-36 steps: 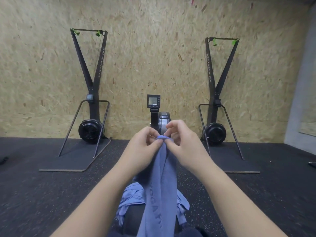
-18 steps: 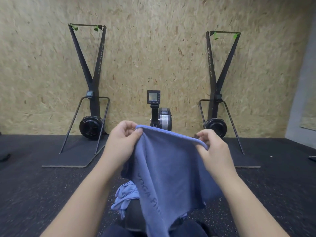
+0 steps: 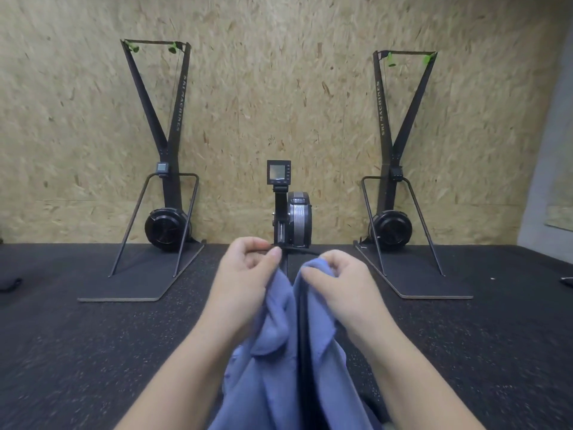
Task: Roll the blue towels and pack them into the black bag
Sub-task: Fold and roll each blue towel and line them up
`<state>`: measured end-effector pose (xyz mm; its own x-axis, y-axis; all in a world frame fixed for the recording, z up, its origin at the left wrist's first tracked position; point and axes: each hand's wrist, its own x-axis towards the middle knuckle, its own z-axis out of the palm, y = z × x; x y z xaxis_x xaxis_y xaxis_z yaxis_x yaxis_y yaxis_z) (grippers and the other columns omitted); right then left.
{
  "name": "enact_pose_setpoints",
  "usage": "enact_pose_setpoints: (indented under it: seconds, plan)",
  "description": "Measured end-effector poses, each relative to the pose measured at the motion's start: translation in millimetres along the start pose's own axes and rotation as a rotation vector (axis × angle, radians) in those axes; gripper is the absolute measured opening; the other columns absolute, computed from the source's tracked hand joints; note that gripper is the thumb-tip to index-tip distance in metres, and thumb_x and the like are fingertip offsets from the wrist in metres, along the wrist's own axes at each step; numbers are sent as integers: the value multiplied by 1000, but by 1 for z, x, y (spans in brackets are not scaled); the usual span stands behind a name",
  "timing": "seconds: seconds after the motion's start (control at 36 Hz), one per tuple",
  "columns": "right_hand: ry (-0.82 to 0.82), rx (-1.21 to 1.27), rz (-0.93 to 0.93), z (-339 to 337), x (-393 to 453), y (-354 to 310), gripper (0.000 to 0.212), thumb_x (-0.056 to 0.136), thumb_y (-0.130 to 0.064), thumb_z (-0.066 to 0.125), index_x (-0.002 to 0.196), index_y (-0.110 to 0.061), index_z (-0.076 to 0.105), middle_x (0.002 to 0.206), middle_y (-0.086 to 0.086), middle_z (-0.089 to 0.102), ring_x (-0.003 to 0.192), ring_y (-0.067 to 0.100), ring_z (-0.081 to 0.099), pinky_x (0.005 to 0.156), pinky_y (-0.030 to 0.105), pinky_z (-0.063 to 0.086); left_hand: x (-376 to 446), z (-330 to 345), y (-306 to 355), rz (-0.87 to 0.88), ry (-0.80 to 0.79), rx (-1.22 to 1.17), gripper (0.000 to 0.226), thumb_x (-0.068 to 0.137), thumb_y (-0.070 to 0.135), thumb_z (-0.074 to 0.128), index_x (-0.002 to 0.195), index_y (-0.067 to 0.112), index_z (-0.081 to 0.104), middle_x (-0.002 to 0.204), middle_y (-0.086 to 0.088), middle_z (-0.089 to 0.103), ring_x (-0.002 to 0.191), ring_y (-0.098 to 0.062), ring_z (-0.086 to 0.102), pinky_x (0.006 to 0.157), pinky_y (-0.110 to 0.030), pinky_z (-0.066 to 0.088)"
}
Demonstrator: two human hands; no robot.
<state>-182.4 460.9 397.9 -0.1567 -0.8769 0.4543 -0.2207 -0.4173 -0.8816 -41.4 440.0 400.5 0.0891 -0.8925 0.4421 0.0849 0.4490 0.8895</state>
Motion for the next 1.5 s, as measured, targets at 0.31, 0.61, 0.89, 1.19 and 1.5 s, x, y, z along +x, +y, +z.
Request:
enact_pose_setpoints:
  seconds: [0.31,0.61,0.89,1.19,1.5]
  plan:
    - [26,286,-12,-2,-12,-11,11,82,0,69,76,-8,65,65,-1,65,63,9,56,57,18,46,-26,-1,7,-81,-243,-196,40,91,-15,38,99,9,68,96,-7,74,84,-16,69,68,-25,55]
    - [24,155,-65,-10,-19,-9,14,94,-7,56,91,-16,67,82,6,74,79,24,71,74,38,53,-27,2,-6,364,-256,330,35,76,10,57,93,38,68,114,22,62,109,-5,61,91,-27,48]
    - [-51,69,-63,-8,-20,-6,26,96,0,48,97,-19,65,96,-3,71,88,4,66,80,17,51,-24,1,-9,516,-70,497,15,87,17,55,79,29,54,95,17,56,82,-2,58,72,-13,44]
    - [-141,52,-37,-9,-24,-9,28,97,-1,46,99,-22,65,97,-2,72,90,7,68,82,23,54,-29,3,-2,457,-132,514,11,83,24,69,77,26,61,76,15,64,71,-5,59,67,-21,46]
    - [-209,-101,-69,-10,-24,-9,29,98,-9,46,117,-23,64,109,-8,70,105,7,64,97,39,49,-28,2,-2,516,-89,551,6,82,34,60,79,29,57,78,14,60,73,-3,55,63,-12,37]
